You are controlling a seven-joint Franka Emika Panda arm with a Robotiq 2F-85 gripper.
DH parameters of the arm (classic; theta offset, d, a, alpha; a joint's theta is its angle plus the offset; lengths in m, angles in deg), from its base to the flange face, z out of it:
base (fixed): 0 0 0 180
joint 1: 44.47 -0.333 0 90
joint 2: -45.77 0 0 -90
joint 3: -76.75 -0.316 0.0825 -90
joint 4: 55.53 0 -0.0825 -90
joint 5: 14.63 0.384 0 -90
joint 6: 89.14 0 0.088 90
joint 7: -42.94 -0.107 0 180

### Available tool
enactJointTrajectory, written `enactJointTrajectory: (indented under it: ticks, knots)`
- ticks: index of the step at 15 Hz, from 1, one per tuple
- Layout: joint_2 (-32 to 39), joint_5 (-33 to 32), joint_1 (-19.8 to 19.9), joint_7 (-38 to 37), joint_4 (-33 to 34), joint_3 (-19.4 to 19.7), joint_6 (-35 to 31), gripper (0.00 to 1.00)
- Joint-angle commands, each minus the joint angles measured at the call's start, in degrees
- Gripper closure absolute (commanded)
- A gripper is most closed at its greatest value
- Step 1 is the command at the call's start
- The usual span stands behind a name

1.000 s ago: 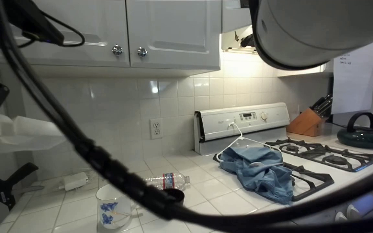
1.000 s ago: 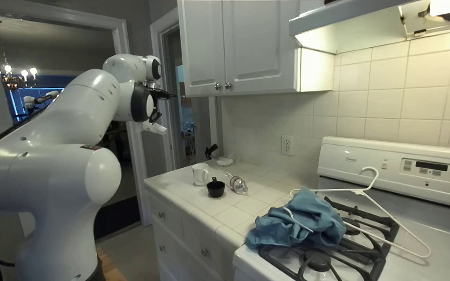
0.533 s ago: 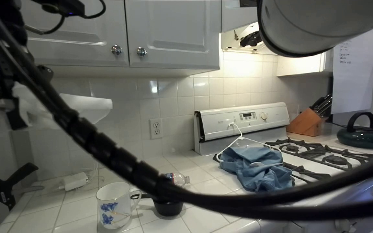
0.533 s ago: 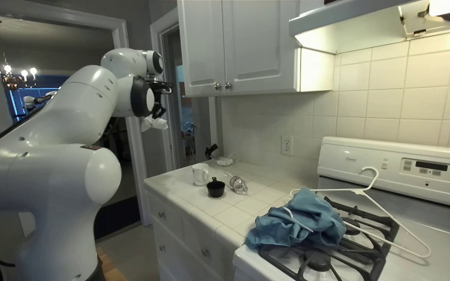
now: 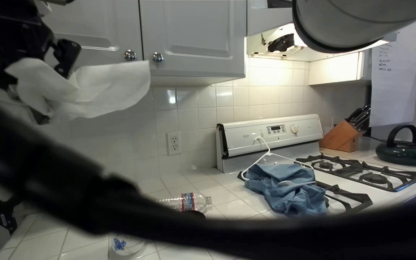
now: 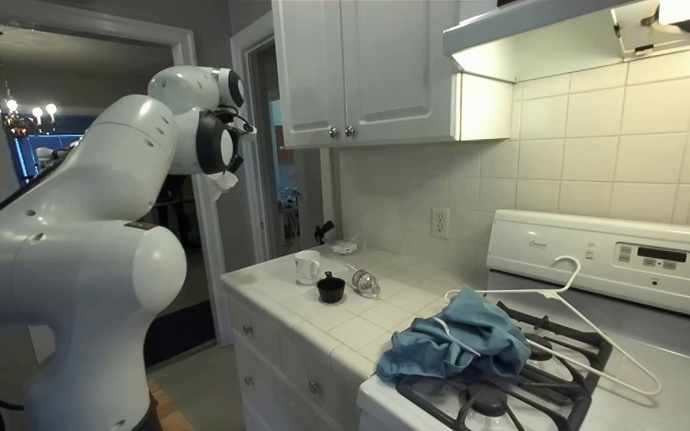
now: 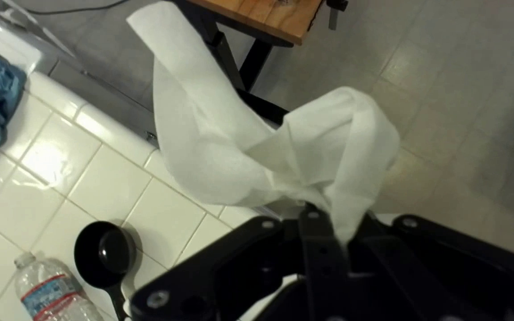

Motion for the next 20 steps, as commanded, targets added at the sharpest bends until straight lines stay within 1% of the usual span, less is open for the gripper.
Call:
enactJointTrajectory:
  ticks: [1, 2, 7, 9, 10, 12, 16, 17, 20]
  knots:
    - [-3.89, 2.52, -0.73, -12.63, -5.61, 1.33, 0.14, 0.99]
    - [-4.84, 2.04, -0.61, -15.92, -7.06, 0.81, 0.14, 0.99]
    - [-9.67, 2.49, -0.12, -31.51, -14.58, 1.16, 0.19, 0.99]
    - [-10.87, 3.22, 0.04, -37.82, -15.96, 1.69, 0.25, 0.99]
    - [-7.04, 0.99, -0.27, -32.28, -10.60, 0.83, 0.27, 0.96]
    - [-8.35, 1.28, -0.02, -35.50, -12.23, 0.83, 0.27, 0.96]
    - [-8.77, 1.28, 0.07, -36.46, -12.85, 0.91, 0.27, 0.96]
    - [-8.44, 1.47, 0.51, -37.44, -13.70, 1.26, 0.27, 0.99]
    - [-10.94, 2.44, 2.75, -42.08, -18.63, 2.48, 0.27, 0.99]
